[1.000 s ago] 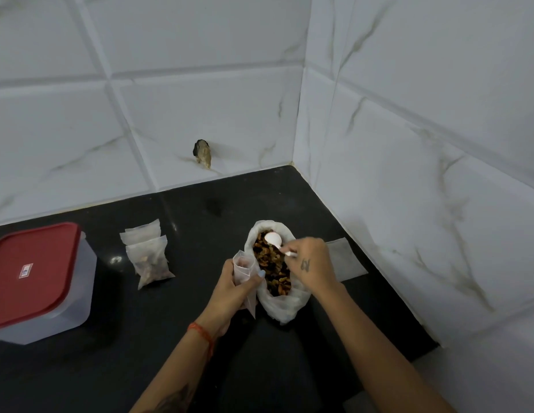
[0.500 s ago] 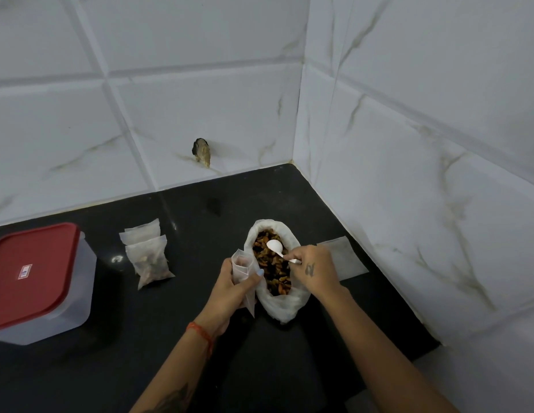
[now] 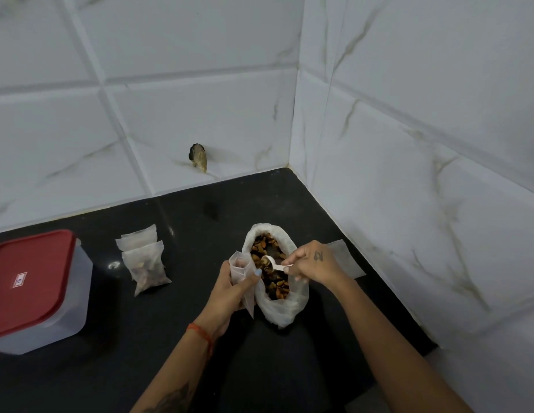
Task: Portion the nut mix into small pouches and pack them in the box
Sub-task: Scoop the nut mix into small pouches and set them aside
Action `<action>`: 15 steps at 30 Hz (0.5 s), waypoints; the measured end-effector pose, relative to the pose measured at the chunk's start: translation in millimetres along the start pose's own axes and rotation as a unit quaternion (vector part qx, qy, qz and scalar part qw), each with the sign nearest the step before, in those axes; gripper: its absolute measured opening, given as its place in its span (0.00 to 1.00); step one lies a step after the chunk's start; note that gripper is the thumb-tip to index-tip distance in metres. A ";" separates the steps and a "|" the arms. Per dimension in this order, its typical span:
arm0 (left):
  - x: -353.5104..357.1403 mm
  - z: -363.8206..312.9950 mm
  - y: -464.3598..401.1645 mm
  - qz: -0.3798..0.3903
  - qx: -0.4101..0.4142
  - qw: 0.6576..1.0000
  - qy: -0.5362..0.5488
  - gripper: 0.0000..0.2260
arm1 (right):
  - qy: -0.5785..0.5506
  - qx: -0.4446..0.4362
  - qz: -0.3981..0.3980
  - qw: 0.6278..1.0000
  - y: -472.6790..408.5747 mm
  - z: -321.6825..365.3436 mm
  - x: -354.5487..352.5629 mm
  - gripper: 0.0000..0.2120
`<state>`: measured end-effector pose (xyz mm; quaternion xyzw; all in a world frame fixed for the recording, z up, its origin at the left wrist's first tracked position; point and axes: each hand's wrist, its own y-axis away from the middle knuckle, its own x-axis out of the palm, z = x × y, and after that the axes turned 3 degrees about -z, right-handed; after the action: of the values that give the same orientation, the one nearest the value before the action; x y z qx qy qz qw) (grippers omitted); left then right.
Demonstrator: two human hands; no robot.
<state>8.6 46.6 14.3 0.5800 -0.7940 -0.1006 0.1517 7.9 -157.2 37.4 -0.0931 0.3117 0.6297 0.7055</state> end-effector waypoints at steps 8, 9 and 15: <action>-3.0 2.5 -2.3 -0.001 0.003 1.000 -0.019 0.24 | -0.209 0.151 0.045 0.965 2.2 -4.0 0.1 0.05; -3.1 2.3 -2.2 0.002 0.003 1.000 -0.021 0.24 | -0.229 0.168 0.042 0.958 2.5 -4.3 1.0 0.05; -0.3 -0.3 -1.4 -0.005 0.023 0.999 -0.046 0.17 | -0.312 0.224 0.031 0.923 6.2 -6.3 1.0 0.06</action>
<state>10.0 46.5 14.1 0.5820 -0.7994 -0.1092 0.1013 0.1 -158.5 33.5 0.2779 0.2113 0.5620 0.7499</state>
